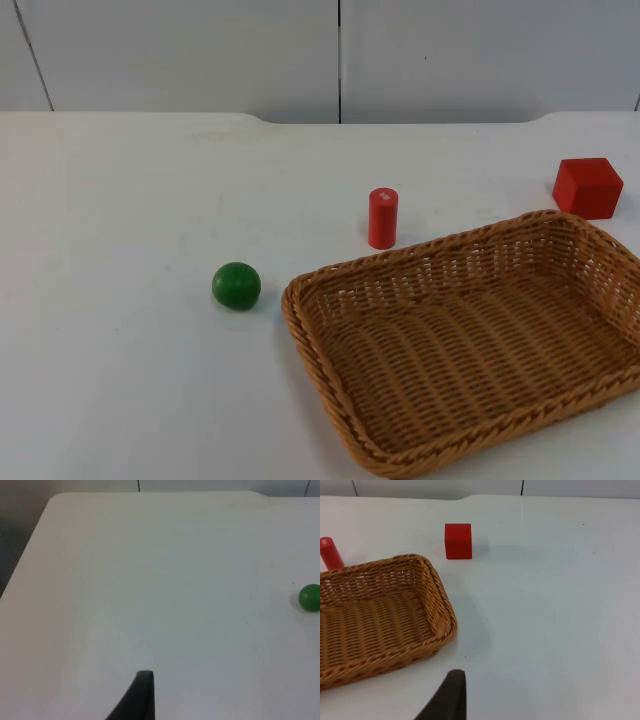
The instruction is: Pick up the basket with the left hand and place the object to the left of the red cylinder into the basket with the right hand.
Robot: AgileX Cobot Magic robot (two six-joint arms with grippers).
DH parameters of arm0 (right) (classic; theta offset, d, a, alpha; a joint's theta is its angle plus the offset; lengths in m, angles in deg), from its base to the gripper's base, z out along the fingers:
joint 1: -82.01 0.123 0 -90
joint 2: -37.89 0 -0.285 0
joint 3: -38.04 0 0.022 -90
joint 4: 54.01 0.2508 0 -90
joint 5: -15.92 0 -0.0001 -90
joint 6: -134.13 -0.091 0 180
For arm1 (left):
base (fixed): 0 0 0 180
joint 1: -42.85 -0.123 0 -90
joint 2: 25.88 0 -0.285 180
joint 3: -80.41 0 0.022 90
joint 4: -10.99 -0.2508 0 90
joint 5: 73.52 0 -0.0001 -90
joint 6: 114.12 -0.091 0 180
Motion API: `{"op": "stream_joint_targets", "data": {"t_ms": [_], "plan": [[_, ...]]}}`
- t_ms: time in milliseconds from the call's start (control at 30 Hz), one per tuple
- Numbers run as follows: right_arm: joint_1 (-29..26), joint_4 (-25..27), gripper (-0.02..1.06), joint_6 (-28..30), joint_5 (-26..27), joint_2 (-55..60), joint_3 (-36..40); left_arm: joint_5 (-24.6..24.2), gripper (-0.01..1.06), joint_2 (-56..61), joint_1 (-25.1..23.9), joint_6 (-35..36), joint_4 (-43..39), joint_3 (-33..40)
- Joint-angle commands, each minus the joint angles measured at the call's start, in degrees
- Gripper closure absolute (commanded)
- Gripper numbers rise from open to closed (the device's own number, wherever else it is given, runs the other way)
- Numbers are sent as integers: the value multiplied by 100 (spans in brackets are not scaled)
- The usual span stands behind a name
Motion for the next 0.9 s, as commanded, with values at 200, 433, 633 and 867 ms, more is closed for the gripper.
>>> {"op": "stream_joint_targets", "data": {"t_ms": [200,433,633,867], "plan": [[-36,270,-1,28,176,190,-119,117,0,-174,-18,23,27,-64],[-36,352,-1,28,897,1555,-672,776,0,-1278,-18,23,235,-377],[-36,377,-1,28,1285,2915,-1214,1378,0,-2618,-18,0,420,-649],[-36,442,-1,52,1734,4259,-1390,1664,0,-3701,-18,0,517,-897]]}}
